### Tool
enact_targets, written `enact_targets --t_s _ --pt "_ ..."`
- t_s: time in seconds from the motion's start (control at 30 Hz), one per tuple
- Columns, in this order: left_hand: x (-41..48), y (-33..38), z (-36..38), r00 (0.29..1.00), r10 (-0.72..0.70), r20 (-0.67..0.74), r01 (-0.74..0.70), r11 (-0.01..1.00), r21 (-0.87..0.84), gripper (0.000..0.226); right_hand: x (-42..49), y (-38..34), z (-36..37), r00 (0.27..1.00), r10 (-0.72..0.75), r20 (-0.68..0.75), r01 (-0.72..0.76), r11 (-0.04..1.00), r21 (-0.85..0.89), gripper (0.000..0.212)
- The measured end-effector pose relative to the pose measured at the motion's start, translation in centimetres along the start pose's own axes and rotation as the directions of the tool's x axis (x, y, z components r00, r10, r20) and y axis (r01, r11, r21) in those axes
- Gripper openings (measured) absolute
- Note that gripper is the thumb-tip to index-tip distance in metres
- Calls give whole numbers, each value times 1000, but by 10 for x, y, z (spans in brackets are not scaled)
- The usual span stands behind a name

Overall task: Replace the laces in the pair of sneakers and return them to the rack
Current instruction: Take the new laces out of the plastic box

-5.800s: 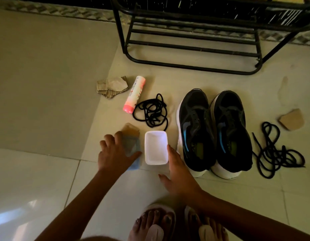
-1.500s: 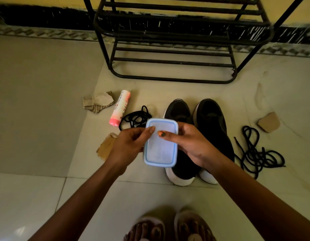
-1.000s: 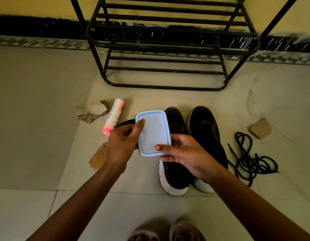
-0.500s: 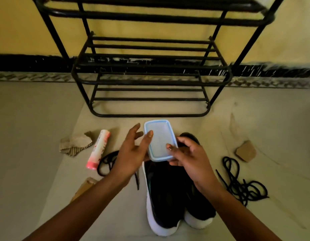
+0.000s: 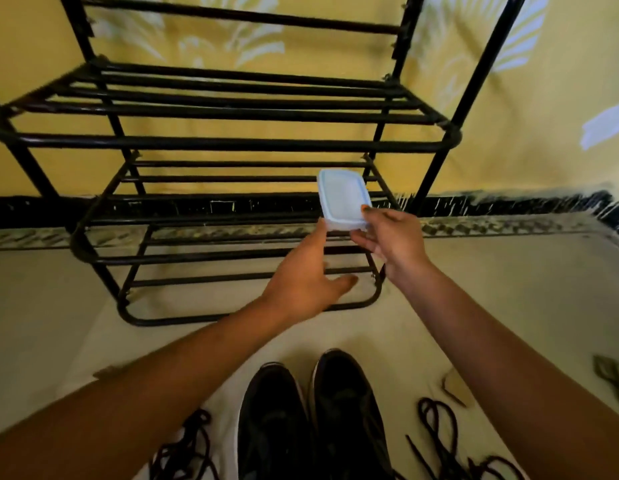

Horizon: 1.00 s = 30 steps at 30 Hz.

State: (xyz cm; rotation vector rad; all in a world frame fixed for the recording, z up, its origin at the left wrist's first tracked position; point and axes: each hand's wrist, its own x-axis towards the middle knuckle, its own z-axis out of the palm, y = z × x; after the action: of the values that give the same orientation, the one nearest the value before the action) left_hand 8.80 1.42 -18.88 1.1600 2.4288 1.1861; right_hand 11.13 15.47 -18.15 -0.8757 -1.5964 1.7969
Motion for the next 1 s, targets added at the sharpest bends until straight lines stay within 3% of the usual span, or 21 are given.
enact_targets --t_s 0.1,0.3,0.4,0.8,0.9,1.0 --pt "40 -2 1 1000 20 19 -23 986 165 84 51 -2 11 997 -12 -76 6 997 -78 13" --pt "70 -19 19 997 -64 44 40 908 416 80 98 6 19 994 87 -61 -94 988 -124 12" --pt "69 -30 20 996 -78 36 51 875 481 79 104 12 18 991 129 -32 -132 984 -117 28" --pt "58 -52 7 997 -70 -35 78 878 473 70 103 14 12 992 117 -51 -124 973 -192 35" --pt "50 -52 2 997 -57 -54 75 902 426 67 93 9 11 988 8 -151 -48 964 -263 31" --pt "37 -52 -5 995 -27 -95 60 928 368 63 72 8 10 975 -185 -126 133 932 -337 29"
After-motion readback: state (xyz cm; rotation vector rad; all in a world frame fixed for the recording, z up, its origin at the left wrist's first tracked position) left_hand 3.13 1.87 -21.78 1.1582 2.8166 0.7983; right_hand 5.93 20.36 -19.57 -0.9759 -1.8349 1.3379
